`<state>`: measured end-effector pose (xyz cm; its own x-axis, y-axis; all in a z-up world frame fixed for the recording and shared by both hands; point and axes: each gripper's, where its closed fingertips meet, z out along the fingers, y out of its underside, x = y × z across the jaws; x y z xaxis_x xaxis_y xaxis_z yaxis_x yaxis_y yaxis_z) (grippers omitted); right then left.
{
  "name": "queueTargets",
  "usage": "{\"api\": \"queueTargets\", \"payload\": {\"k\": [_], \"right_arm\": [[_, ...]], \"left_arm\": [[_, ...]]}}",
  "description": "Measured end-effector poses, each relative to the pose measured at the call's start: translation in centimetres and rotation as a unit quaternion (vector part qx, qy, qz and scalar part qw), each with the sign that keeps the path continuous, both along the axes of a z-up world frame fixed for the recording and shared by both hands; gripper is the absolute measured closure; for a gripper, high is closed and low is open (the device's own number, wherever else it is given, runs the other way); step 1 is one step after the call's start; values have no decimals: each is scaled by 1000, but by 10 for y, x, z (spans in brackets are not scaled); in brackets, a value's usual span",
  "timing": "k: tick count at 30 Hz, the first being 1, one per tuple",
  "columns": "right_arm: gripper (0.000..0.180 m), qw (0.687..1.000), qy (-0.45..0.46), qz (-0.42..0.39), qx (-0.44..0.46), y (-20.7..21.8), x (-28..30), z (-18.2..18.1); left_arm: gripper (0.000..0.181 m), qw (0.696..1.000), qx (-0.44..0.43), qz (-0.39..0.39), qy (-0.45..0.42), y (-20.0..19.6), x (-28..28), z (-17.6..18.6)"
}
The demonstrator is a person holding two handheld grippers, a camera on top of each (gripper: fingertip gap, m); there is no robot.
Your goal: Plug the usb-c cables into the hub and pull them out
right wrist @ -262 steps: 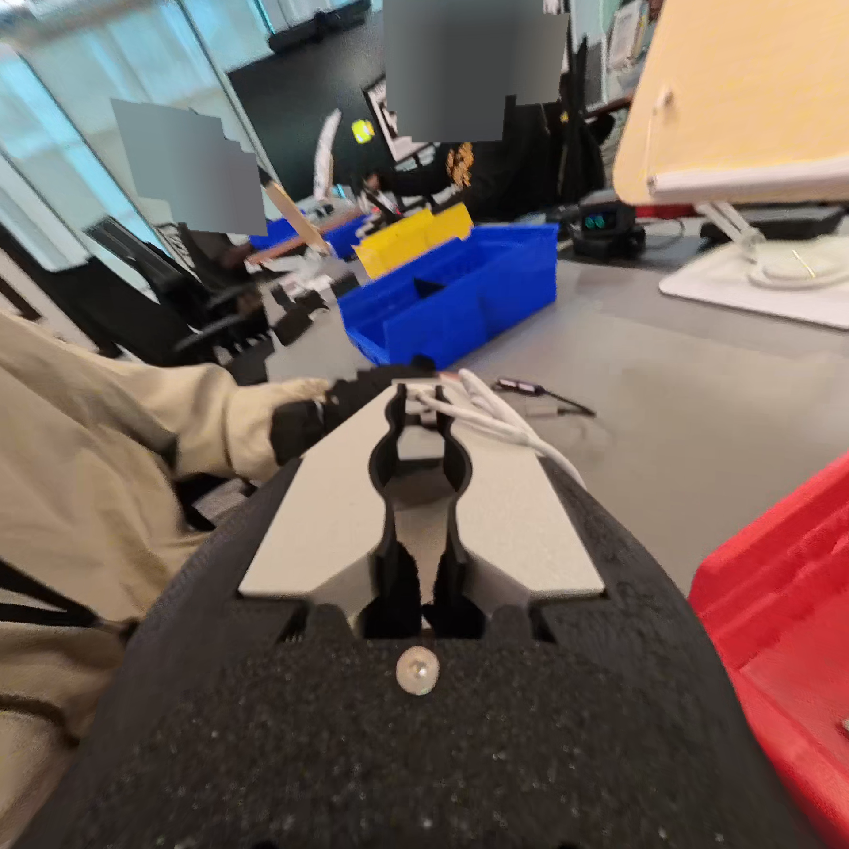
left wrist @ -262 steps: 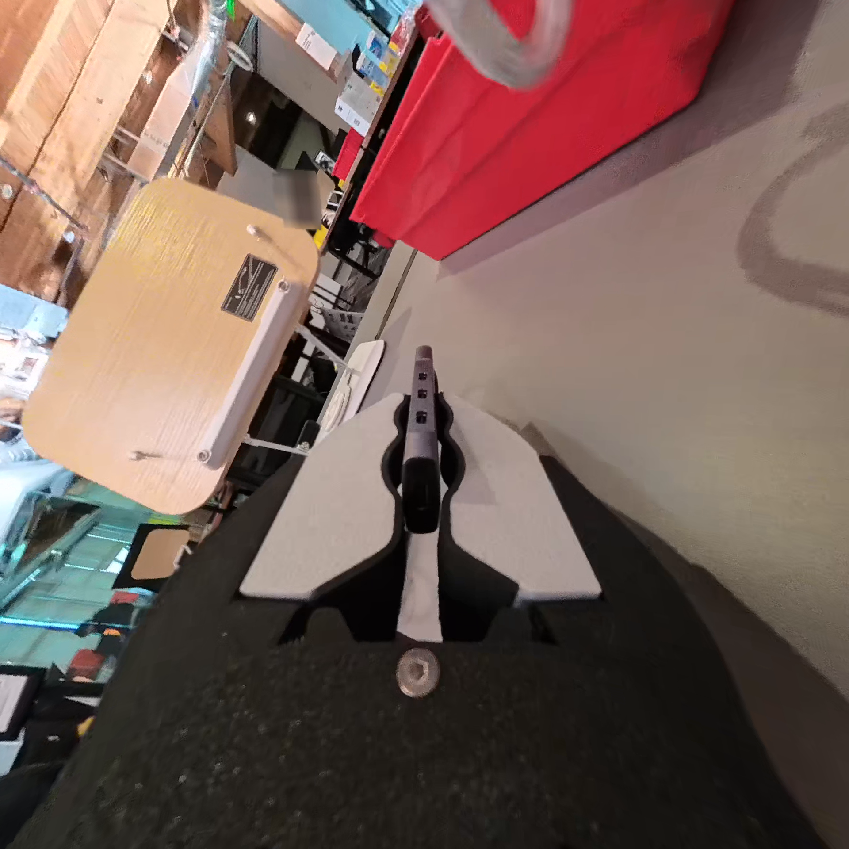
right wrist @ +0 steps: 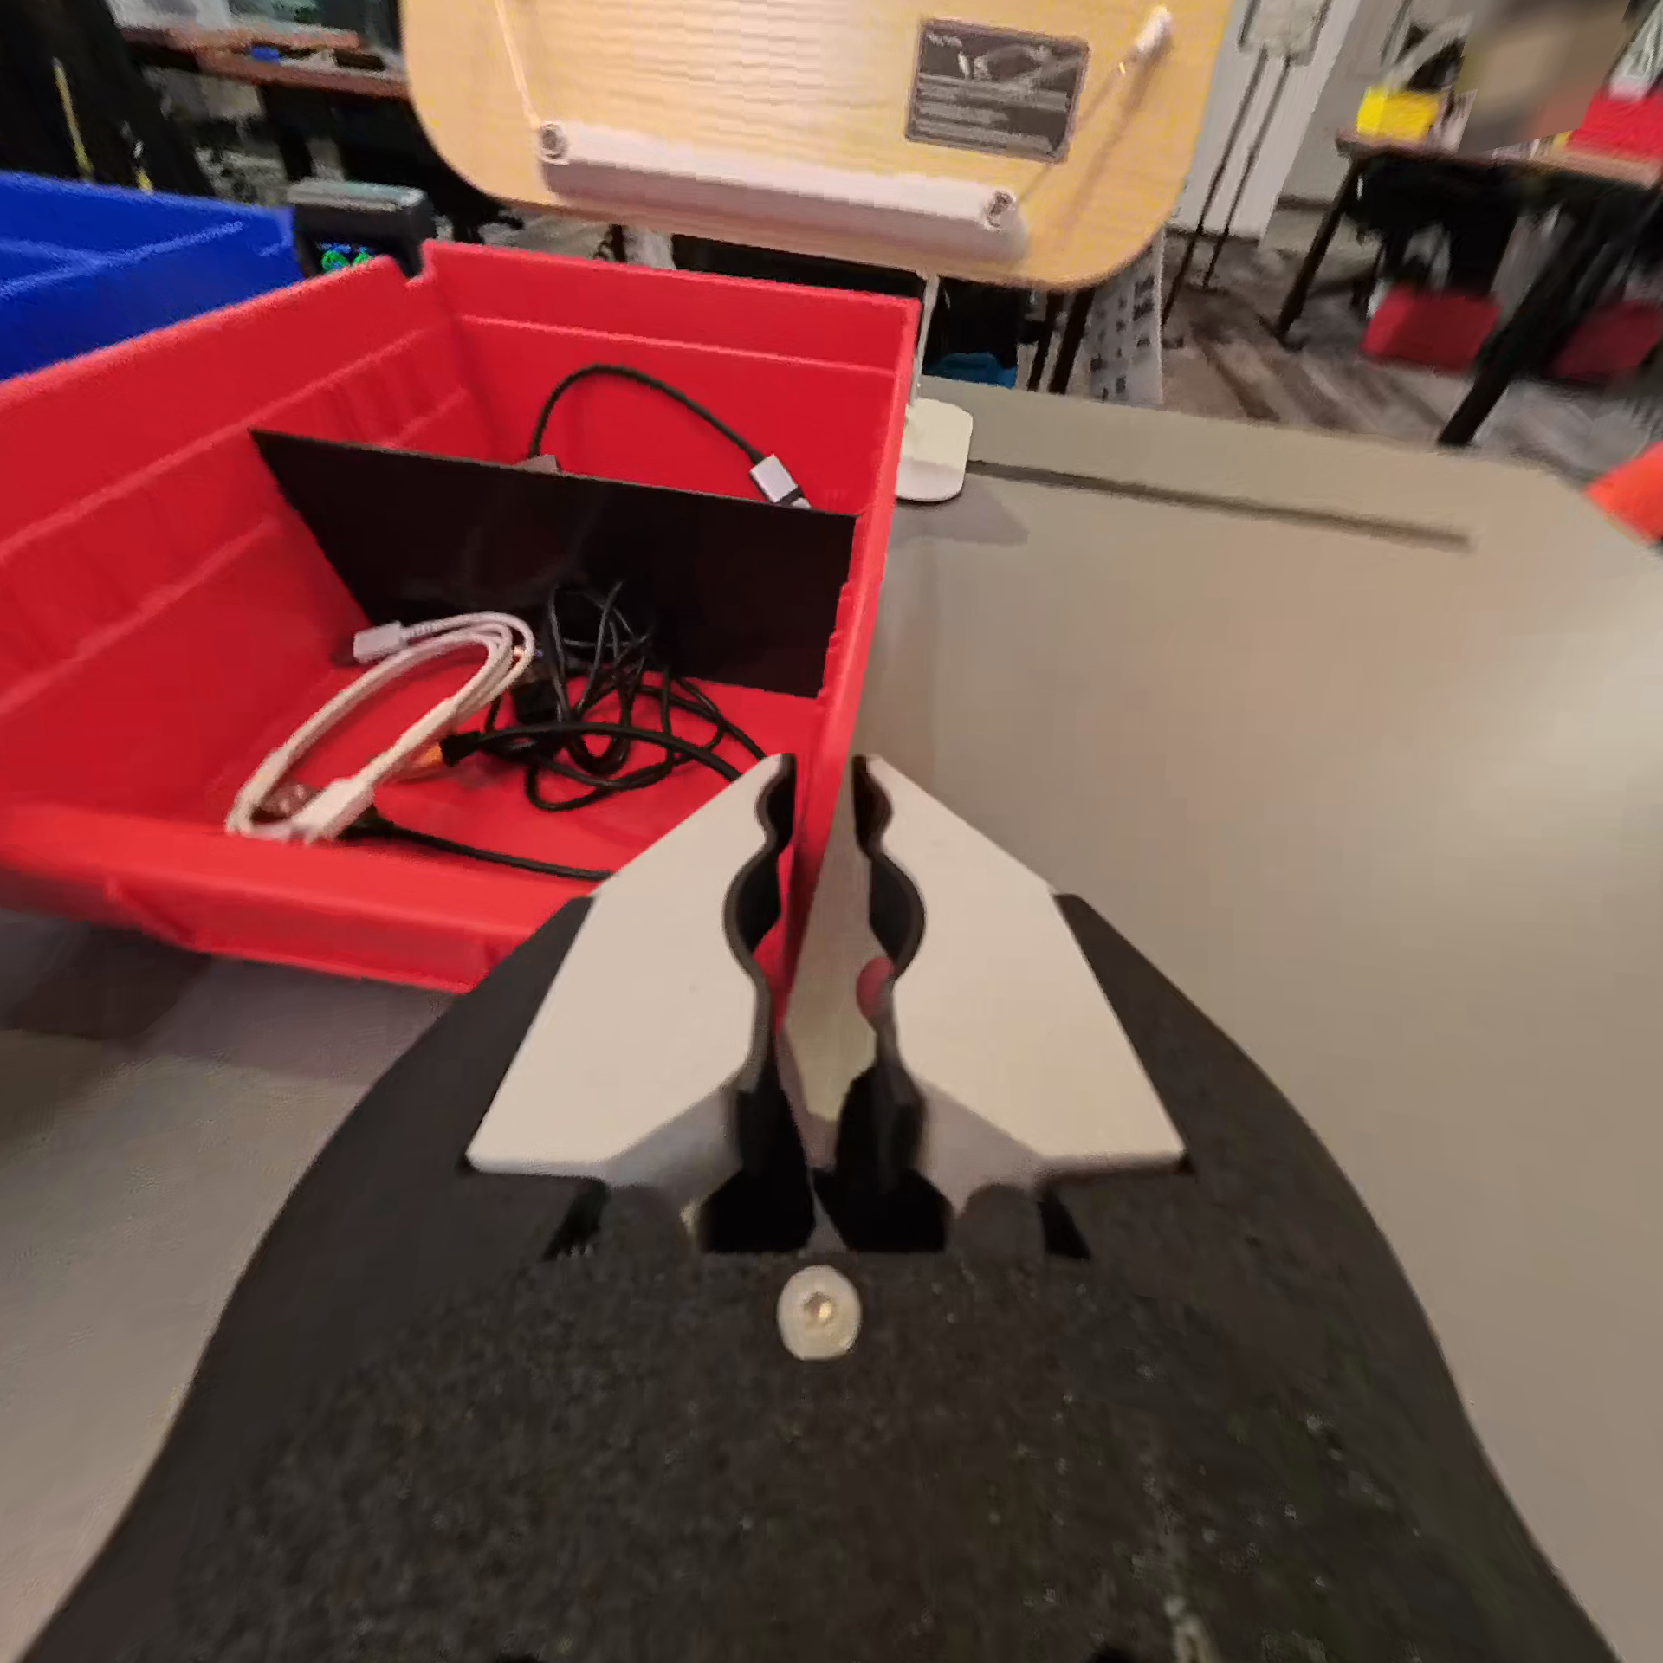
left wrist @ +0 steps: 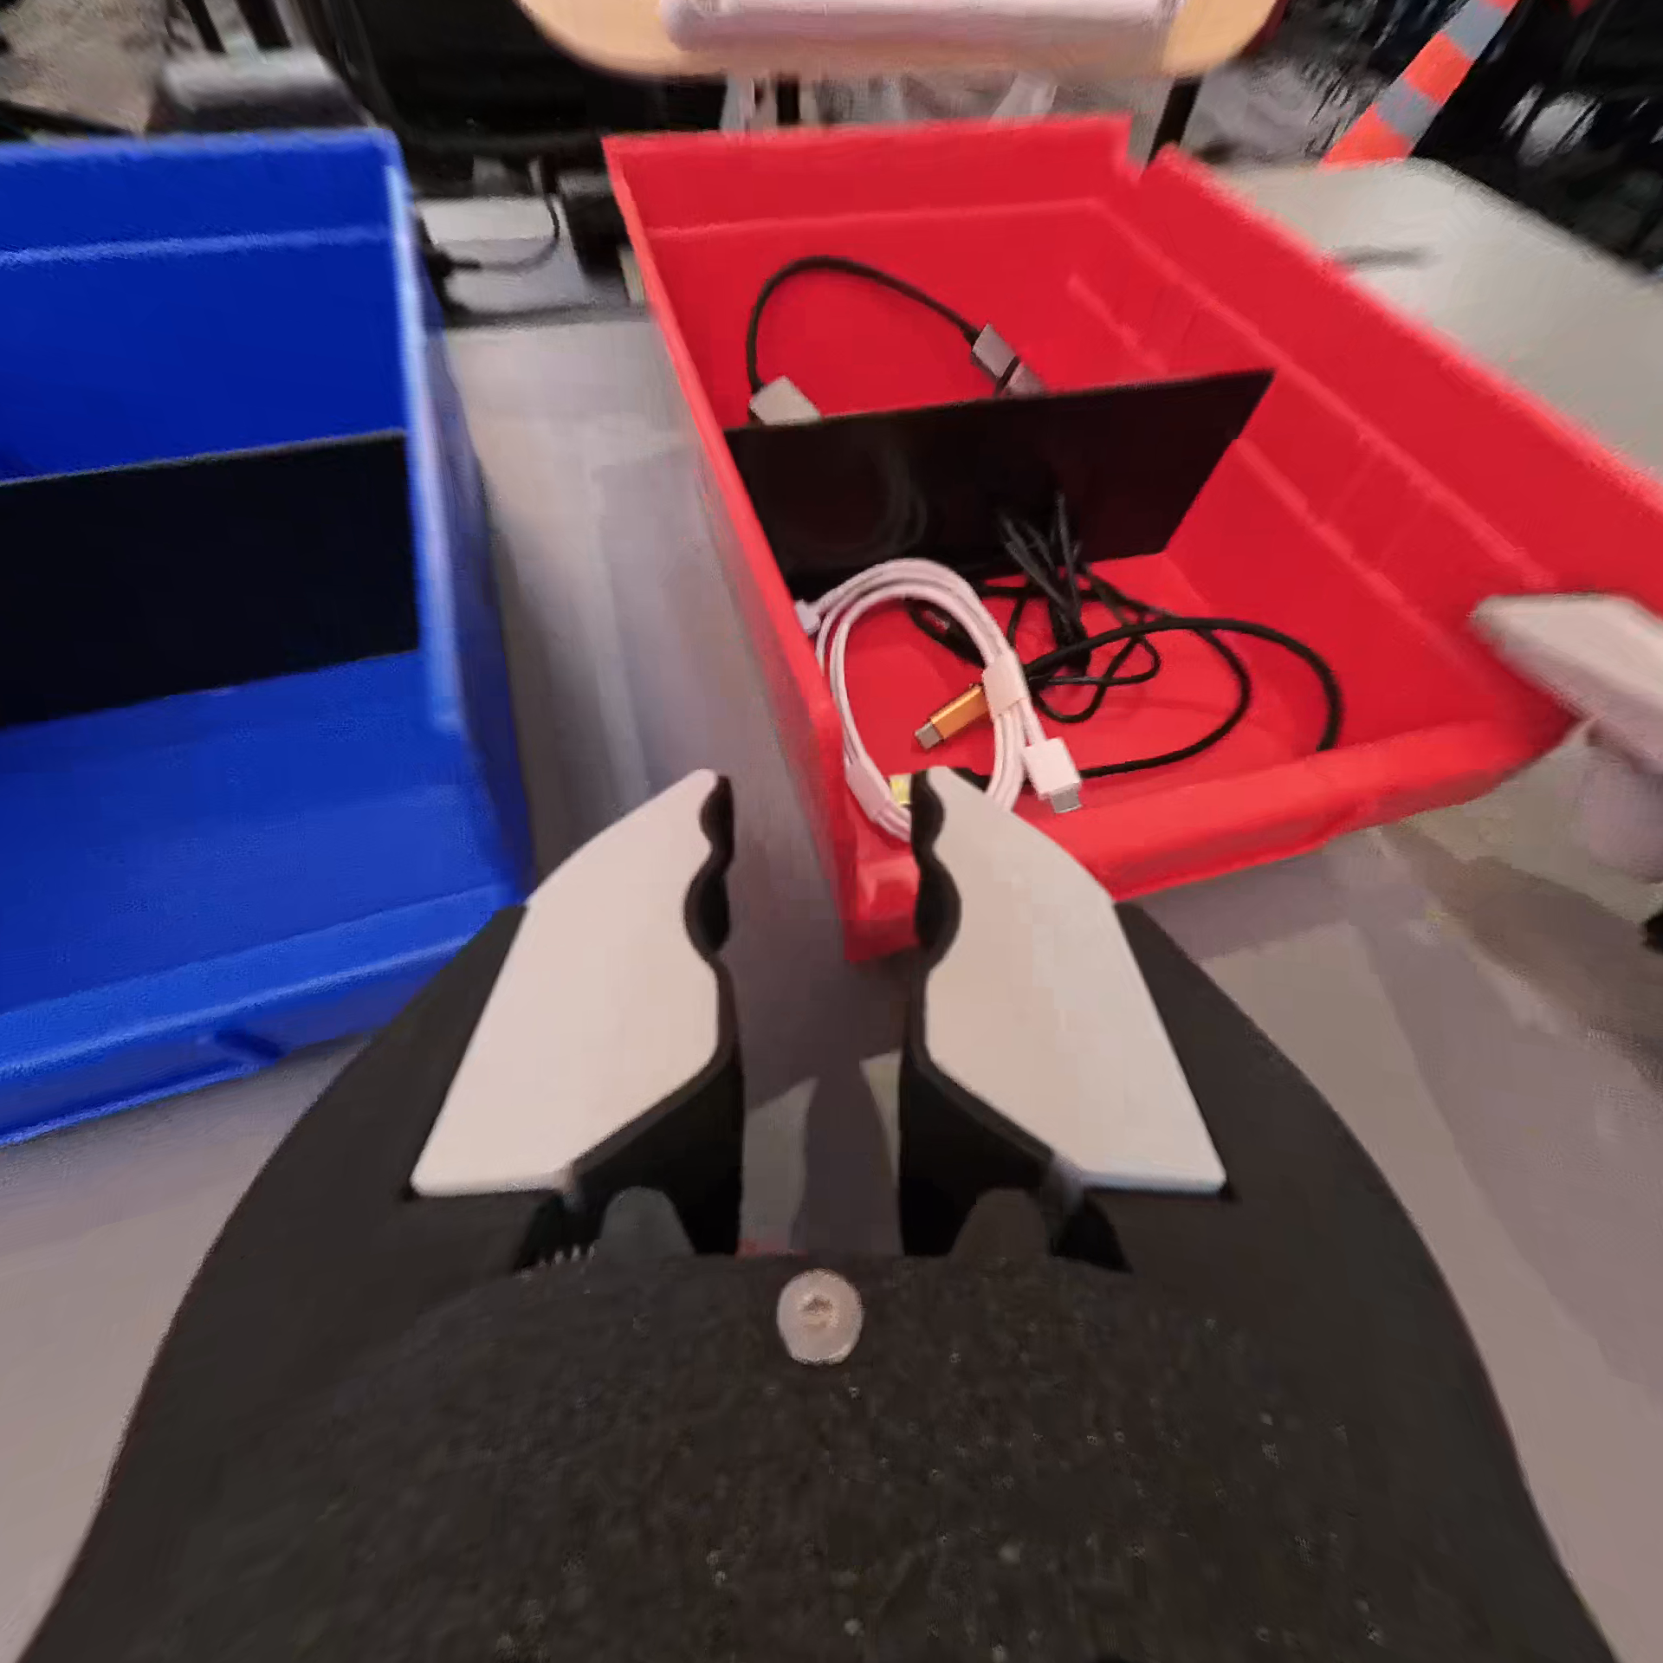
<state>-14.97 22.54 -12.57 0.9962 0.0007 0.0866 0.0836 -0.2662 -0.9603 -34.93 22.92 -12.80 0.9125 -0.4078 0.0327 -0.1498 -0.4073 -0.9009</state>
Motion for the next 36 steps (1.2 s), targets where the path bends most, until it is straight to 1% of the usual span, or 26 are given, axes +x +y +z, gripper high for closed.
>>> {"api": "queueTargets", "payload": {"k": [2,3,4,6,7,9,10,11,13,14,15,18,19,20,21,22,23,24,26,27,31,33,36], "right_arm": [[149,997,-71,42,1,-12,-1,3],[144,993,-108,54,3,-18,0,5],[143,989,-142,47,11,-24,6,9],[140,981,-184,46,34,-31,11,19],[141,981,-183,46,41,-33,11,22],[138,986,-149,72,25,-36,3,20],[132,989,-115,95,14,-38,-5,18],[126,989,-83,123,6,-42,-14,18],[120,986,-49,161,9,-52,-27,21],[121,985,-48,164,16,-57,-29,24],[121,984,-49,170,23,-63,-33,27],[122,979,-45,194,31,-81,-52,29],[124,979,-35,200,28,-86,-60,28],[127,977,-17,210,23,-90,-71,27],[129,975,8,221,16,-95,-84,25],[131,973,36,230,9,-99,-98,25],[131,968,56,243,9,-103,-113,26],[131,966,67,251,12,-105,-127,28],[131,960,72,269,5,-107,-155,23],[130,958,77,277,-6,-106,-168,19],[129,953,129,268,-48,-86,-208,6],[128,958,109,257,-63,-74,-223,-4],[129,967,64,234,-73,-60,-238,-15]], "left_arm": [[140,999,31,5,-44,-13,-17,22],[142,996,40,29,-77,-16,-35,31],[141,990,35,63,-119,-17,-60,36],[133,975,17,128,-183,-12,-119,36],[129,969,15,165,-184,-8,-153,33],[122,965,16,226,-130,-2,-217,24],[121,968,10,232,-92,2,-239,18],[119,975,-7,215,-62,8,-252,11],[109,990,-58,125,-20,18,-251,-5],[108,992,-59,110,6,25,-257,-7],[110,993,-44,106,24,34,-261,-4],[117,997,-33,64,8,56,-247,5],[125,997,-24,67,10,64,-245,8],[140,996,-16,89,18,73,-249,10],[150,993,-19,111,26,81,-254,8],[151,993,-31,113,26,85,-254,2],[161,994,-35,108,10,87,-251,-1],[176,992,-32,118,-13,87,-253,0],[175,990,-38,127,-53,77,-253,0],[174,989,-43,133,-56,68,-253,0],[174,987,-56,148,25,10,-246,-2],[174,985,-57,160,37,-20,-242,-3],[170,986,-59,150,49,-60,-231,-3]]}}
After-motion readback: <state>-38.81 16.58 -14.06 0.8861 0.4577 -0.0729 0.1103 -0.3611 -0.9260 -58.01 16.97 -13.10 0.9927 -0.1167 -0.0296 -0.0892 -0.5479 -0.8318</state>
